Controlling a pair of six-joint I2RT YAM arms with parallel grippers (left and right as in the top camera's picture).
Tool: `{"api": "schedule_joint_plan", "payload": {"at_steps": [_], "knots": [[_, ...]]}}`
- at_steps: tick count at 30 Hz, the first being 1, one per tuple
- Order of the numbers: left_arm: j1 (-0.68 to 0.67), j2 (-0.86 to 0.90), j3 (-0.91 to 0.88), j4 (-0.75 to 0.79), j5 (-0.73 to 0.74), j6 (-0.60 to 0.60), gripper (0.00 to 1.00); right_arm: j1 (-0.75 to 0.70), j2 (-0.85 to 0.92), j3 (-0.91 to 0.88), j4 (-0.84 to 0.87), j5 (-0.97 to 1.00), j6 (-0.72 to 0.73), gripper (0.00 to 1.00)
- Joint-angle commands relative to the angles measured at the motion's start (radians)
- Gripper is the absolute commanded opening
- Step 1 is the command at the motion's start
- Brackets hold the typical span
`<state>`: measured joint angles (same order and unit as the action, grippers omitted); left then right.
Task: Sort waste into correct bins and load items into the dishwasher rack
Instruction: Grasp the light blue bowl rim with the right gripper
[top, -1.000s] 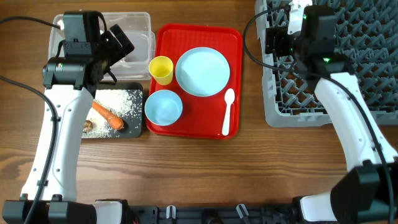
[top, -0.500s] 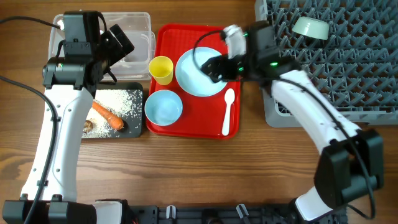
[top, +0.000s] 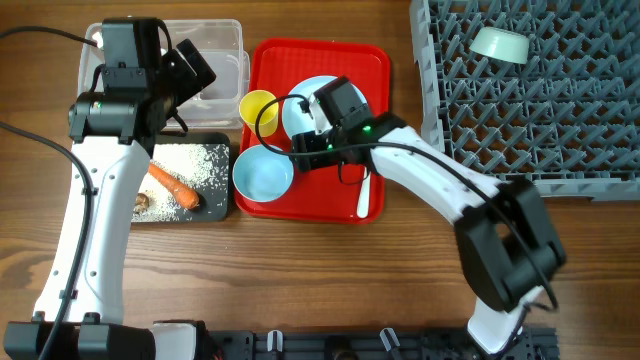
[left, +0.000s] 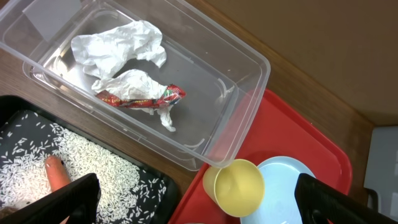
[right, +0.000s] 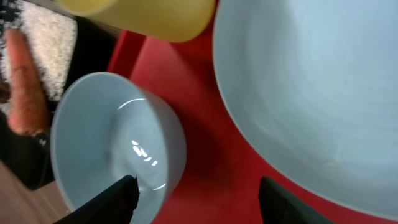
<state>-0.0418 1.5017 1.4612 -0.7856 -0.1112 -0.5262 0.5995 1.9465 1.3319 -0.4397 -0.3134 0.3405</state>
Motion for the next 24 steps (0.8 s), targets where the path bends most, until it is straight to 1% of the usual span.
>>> {"api": "schedule_joint_plan", "payload": {"at_steps": [1,4,6,8,11,12,15,17,20,21,22,23,24], "knots": [[0.006,0.000,-0.002,-0.001,-0.010,-0.006,1.00,-0.001,0.053,0.002,0.032,-0.064,0.026,0.61],[0.006,0.000,-0.002,-0.001,-0.010,-0.006,1.00,0.001,0.058,0.002,0.038,-0.071,0.027,0.55],[0.006,0.000,-0.002,-0.001,-0.010,-0.006,1.00,0.019,0.058,0.002,0.048,-0.070,0.030,0.46],[0.006,0.000,-0.002,-0.001,-0.010,-0.006,1.00,0.038,0.059,0.002,0.063,-0.066,0.029,0.41],[0.006,0.000,-0.002,-0.001,-0.010,-0.006,1.00,0.072,0.059,0.002,0.063,0.004,0.038,0.35],[0.006,0.000,-0.002,-0.001,-0.010,-0.006,1.00,0.089,0.060,0.002,0.058,0.045,0.053,0.34],[0.006,0.000,-0.002,-0.001,-0.010,-0.006,1.00,0.110,0.060,0.002,0.056,0.072,0.052,0.34],[0.006,0.000,-0.002,-0.001,-0.010,-0.006,1.00,0.115,0.060,0.002,0.051,0.082,0.055,0.31],[0.006,0.000,-0.002,-0.001,-0.010,-0.006,1.00,0.115,0.060,0.002,0.050,0.082,0.058,0.22],[0.006,0.000,-0.002,-0.001,-0.010,-0.006,1.00,0.115,0.060,0.002,0.047,0.090,0.067,0.18],[0.006,0.000,-0.002,-0.001,-0.010,-0.006,1.00,0.115,0.060,0.002,0.041,0.107,0.089,0.10],[0.006,0.000,-0.002,-0.001,-0.010,-0.006,1.00,0.115,0.060,0.002,0.038,0.120,0.103,0.06],[0.006,0.000,-0.002,-0.001,-0.010,-0.006,1.00,0.115,0.060,0.002,0.035,0.124,0.106,0.04]]}}
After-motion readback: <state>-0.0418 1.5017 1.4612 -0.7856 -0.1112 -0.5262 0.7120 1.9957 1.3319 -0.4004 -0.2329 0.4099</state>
